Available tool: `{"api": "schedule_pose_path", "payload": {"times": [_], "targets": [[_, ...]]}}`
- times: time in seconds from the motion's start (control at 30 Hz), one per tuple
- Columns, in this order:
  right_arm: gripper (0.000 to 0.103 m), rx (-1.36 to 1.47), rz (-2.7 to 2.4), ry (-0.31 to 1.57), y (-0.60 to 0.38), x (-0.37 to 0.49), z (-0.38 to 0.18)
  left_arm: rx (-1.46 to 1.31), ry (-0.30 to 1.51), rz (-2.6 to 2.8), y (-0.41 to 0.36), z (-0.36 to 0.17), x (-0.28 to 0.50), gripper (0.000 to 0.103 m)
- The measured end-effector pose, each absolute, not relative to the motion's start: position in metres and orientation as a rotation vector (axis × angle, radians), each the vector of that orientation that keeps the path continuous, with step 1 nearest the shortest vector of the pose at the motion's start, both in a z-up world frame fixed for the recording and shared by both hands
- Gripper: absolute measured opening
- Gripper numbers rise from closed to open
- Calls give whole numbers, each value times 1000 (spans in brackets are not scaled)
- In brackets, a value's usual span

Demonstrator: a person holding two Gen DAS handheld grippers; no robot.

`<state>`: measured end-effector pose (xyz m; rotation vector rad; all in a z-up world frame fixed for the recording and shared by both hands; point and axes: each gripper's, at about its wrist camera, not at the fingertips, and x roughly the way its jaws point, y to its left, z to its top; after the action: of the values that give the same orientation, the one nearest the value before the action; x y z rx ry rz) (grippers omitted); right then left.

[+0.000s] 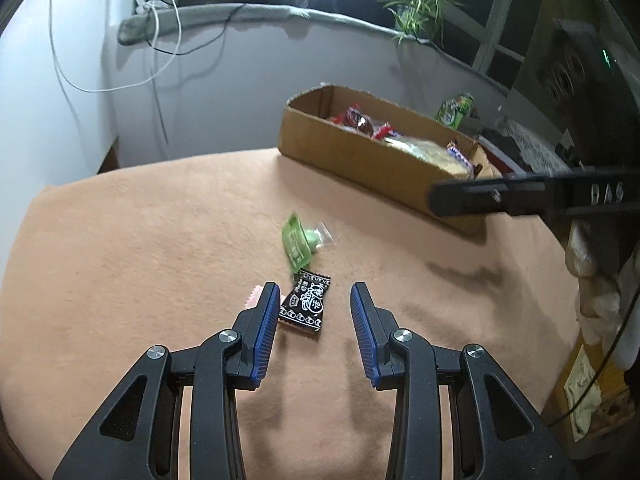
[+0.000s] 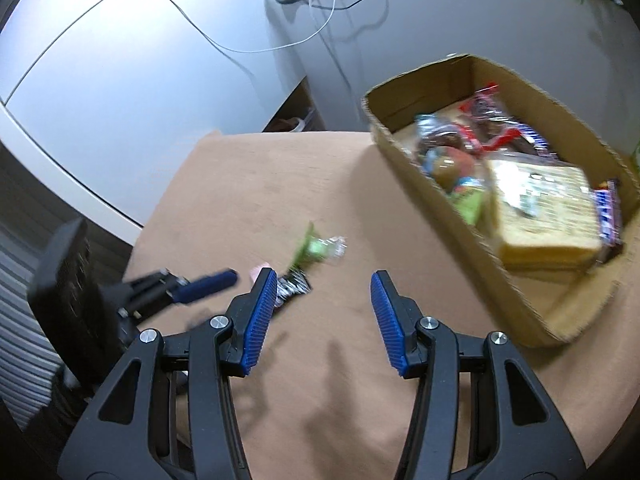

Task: Organize snacks
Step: 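Move both grippers back over the last snacks on the table, then grasp the black candy with the left gripper while the right grasps the green candy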

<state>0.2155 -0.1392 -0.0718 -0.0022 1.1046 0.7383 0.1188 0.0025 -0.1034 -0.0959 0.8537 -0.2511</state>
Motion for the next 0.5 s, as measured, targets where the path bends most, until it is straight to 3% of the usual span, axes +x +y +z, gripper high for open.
{"api": "schedule_pose_path", "payload": {"times": [0.13,0.23,0.5], "targets": [[50,0,760,1141,-112,227,-79,-100,867,-249,4,-112,124,35],[40,-1,773,1187,-94,235,-91,-94,876,-248,4,-117,126,35],[27,-21,733,1263,-67,254,-116,-118,875,-258,6,-121,130,35]]}}
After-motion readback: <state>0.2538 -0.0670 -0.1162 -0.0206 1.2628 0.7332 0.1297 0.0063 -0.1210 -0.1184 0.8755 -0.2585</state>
